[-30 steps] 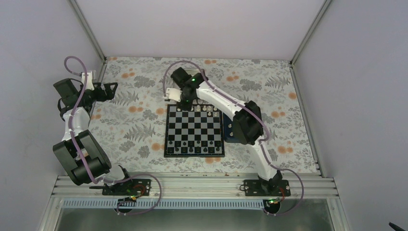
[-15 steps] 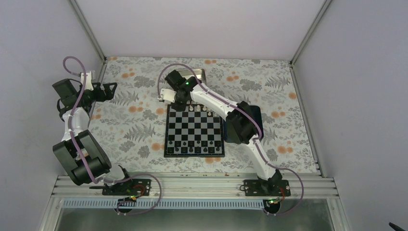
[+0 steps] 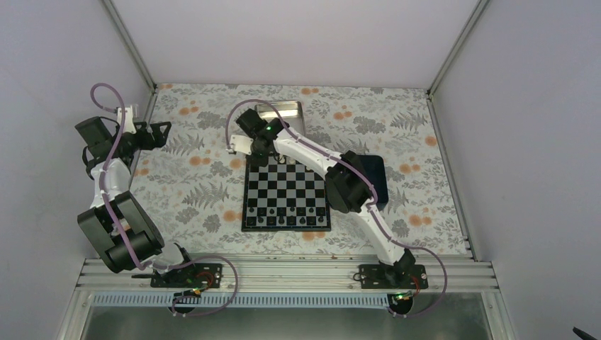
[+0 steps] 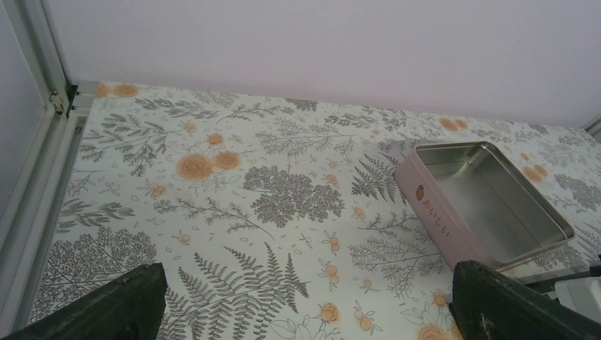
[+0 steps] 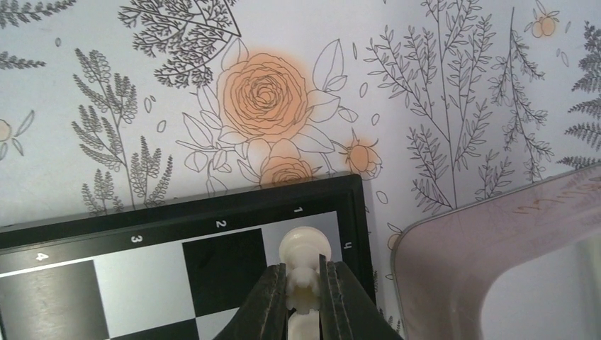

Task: Set up the chess pieces on the board
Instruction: Place the chess piece on the chessboard.

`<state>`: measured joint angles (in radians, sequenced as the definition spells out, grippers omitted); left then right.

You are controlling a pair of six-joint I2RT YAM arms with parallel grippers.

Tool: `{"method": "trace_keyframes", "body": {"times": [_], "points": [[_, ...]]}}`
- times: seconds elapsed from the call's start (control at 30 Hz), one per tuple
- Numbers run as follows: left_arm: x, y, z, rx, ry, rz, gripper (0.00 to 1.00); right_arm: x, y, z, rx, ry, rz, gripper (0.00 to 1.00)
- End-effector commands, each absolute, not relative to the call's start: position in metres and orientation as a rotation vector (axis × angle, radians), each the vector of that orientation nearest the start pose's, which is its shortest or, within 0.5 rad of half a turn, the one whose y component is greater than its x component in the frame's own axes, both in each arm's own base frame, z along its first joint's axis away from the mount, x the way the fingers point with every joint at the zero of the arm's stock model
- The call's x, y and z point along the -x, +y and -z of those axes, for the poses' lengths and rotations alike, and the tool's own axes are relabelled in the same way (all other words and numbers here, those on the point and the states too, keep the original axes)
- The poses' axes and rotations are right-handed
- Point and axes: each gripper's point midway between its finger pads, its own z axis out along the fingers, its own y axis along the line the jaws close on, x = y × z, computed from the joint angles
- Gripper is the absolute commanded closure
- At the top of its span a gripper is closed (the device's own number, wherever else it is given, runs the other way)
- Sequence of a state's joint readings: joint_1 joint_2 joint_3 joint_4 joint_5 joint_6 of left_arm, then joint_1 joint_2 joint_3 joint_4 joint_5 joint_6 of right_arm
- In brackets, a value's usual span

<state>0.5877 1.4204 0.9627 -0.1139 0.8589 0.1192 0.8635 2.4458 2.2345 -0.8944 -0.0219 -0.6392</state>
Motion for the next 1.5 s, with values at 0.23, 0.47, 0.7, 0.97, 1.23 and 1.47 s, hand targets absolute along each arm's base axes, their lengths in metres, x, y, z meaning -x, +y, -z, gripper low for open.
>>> {"method": "trace_keyframes", "body": {"times": [0.23,0.47,0.7,0.97,1.23,1.47], "points": [[-0.388,0.103,-0.225,-0.041,1.931,0.487,0.00,-0.385,0.447,-0.061,1.853,1.936,-0.030,0.89],[-0.388,0.103,-0.225,-0.042,1.931,0.489,0.00,-0.389,0.445,-0.057,1.853,1.942,-0.017,0.89],[-0.388,0.104,-0.225,-0.040,1.932,0.489,0.00,-0.391,0.443,-0.056,1.852,1.942,-0.006,0.88],[-0.388,0.103,-0.226,-0.042,1.930,0.492,0.00,-0.391,0.439,-0.054,1.863,1.948,0.002,0.83],[-0.388,0.103,-0.225,-0.040,1.931,0.494,0.00,-0.393,0.438,-0.057,1.846,1.954,-0.005,0.78],[-0.388,0.103,-0.225,-0.042,1.929,0.494,0.00,-0.400,0.442,-0.083,1.779,1.916,0.006,0.71]]}}
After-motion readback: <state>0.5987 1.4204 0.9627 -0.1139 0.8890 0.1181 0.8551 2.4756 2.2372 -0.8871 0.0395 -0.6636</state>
